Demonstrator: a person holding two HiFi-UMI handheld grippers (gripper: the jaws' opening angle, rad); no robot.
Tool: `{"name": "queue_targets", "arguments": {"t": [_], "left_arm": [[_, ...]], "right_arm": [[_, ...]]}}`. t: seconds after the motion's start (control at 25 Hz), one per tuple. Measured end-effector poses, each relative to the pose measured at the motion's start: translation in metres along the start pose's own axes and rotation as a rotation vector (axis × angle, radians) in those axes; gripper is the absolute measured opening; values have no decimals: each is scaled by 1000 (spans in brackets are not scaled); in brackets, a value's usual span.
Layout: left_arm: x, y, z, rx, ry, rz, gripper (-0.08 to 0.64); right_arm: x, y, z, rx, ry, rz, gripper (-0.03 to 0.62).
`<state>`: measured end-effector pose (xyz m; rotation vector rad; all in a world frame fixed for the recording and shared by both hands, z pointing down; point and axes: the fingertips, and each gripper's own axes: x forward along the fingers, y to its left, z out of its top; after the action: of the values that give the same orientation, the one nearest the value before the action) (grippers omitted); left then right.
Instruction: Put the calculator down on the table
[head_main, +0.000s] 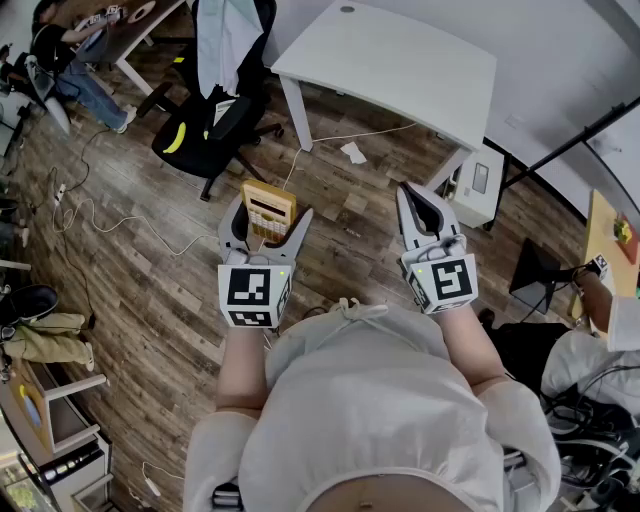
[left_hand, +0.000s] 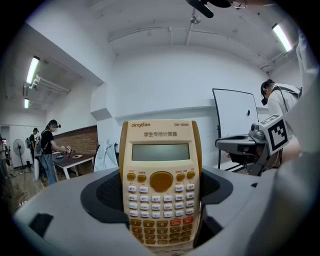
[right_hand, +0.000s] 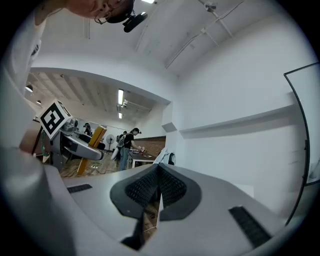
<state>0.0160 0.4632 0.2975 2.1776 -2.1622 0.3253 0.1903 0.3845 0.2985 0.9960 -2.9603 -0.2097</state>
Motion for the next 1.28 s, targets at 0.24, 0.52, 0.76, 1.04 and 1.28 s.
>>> {"name": "queue_targets", "arguments": {"t": [0.24, 0.52, 0.76, 1.04, 1.28], "left_arm": [[-1, 8, -1, -4, -6, -6, 408], [-3, 24, -7, -31, -9, -20, 408], [6, 37, -23, -67, 24, -28, 408], [45, 52, -36, -78, 56, -25, 408], [109, 62, -26, -91, 66, -8, 408]], "right_arm": [[7, 6, -1, -6, 8, 0, 0], [17, 16, -1, 28, 4, -15, 3], [33, 16, -17, 77, 48, -36, 5], [71, -2, -36, 86, 76, -22, 5], [124, -45, -50, 77, 86, 24, 5]]}}
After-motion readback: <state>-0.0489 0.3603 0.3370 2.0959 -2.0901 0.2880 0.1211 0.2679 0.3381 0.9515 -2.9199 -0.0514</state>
